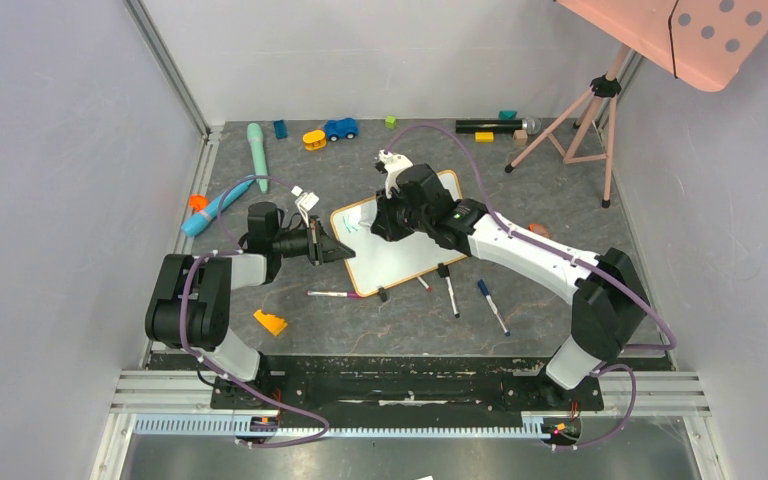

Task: Write a sentence on the whiteboard

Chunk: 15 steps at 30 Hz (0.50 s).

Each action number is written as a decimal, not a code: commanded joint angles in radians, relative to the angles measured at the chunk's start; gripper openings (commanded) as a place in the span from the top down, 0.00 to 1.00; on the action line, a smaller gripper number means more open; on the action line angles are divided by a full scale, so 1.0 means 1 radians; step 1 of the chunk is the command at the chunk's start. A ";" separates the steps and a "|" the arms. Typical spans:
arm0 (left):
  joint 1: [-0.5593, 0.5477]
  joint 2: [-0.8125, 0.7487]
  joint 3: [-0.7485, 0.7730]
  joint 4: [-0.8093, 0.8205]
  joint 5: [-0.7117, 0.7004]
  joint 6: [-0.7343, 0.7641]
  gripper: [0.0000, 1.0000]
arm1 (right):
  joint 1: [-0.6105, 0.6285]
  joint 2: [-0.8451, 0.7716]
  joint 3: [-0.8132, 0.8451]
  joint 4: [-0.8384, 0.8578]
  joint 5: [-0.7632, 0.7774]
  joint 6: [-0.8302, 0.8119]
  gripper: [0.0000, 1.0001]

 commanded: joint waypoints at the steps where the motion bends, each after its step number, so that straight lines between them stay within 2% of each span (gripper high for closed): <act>1: -0.008 0.007 0.019 -0.037 0.029 -0.009 0.98 | 0.001 0.008 0.051 -0.018 0.057 -0.005 1.00; 8: -0.008 0.007 0.021 -0.043 0.027 -0.006 0.98 | 0.000 -0.001 0.050 -0.042 0.124 -0.009 1.00; 15: -0.009 0.005 0.020 -0.045 0.030 -0.005 0.98 | 0.000 0.012 0.066 -0.038 0.113 -0.009 1.00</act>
